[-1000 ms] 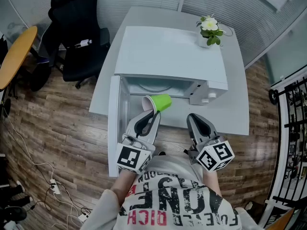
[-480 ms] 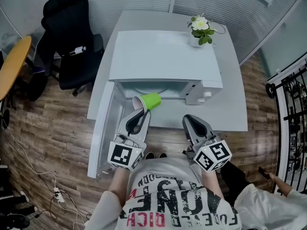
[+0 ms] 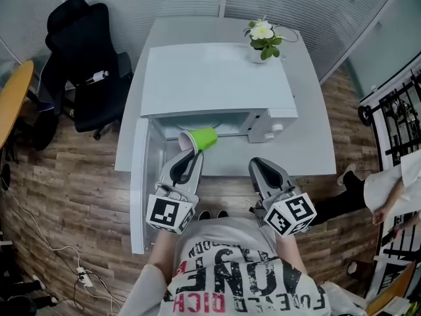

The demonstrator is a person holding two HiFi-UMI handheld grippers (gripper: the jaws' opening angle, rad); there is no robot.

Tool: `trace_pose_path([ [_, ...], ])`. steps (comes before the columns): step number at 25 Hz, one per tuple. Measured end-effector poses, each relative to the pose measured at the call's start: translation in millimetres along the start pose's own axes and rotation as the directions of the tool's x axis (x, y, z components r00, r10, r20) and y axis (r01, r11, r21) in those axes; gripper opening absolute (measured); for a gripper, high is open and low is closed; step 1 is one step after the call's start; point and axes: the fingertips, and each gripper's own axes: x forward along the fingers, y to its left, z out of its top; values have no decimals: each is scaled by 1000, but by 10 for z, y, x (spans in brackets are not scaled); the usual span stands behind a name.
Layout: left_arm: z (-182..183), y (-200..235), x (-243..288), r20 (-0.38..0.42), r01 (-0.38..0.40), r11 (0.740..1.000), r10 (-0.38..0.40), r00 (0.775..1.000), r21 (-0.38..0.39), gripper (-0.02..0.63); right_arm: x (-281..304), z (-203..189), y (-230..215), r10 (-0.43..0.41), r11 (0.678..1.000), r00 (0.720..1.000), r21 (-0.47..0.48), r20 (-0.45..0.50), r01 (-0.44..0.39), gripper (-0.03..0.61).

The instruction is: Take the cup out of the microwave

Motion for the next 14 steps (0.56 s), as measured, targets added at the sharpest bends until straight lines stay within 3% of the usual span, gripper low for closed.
trace_pose_path([
  [14,-73,144,-10,-30,13,999,-12,999,36,40,23,2,-7,-5,1000,1000,1,2,5,25],
])
